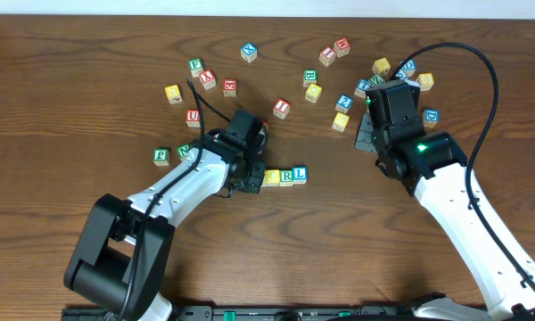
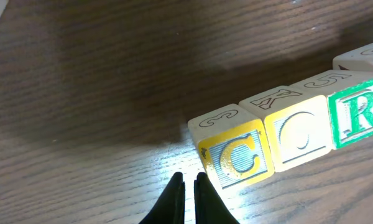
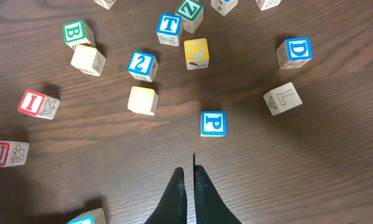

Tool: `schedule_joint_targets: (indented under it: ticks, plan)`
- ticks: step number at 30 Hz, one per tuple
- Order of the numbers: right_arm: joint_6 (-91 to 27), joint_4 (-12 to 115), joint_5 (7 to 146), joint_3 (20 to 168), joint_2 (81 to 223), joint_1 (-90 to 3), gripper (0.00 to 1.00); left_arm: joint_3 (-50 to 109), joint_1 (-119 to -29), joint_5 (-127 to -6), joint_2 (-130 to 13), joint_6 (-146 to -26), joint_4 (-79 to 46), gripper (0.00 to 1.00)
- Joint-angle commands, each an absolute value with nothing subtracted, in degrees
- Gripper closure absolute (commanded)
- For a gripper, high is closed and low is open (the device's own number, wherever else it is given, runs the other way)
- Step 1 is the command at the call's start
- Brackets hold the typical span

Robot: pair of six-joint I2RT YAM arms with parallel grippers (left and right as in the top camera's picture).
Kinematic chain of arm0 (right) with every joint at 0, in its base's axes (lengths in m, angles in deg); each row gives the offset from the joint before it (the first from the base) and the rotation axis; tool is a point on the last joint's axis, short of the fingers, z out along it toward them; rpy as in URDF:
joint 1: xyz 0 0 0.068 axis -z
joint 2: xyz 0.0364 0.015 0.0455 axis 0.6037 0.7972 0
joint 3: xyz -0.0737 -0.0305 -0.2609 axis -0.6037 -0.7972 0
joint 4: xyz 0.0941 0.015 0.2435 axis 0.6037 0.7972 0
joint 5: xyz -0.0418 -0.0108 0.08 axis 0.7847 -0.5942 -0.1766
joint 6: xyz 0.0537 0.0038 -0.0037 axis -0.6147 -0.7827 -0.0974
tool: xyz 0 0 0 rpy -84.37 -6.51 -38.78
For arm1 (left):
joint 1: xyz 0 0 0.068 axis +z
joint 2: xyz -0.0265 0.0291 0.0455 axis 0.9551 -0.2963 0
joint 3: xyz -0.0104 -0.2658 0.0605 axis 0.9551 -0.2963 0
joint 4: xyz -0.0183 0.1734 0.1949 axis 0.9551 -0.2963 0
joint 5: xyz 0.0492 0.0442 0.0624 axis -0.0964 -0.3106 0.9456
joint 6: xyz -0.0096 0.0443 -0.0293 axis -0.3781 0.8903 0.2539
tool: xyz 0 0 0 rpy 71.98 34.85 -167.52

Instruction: Spell out CORL

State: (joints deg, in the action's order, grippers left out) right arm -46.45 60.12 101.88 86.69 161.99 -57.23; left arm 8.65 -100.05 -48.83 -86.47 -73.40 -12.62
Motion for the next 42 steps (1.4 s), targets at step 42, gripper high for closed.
schedule_joint_targets:
  ticks: [42]
  plan:
    - [-42.8,45.9,86.3,87.5,183.3,-62.9,0.99,8.7,-99.4,-28.7,-70.7,-74.1,-10.7,0.93]
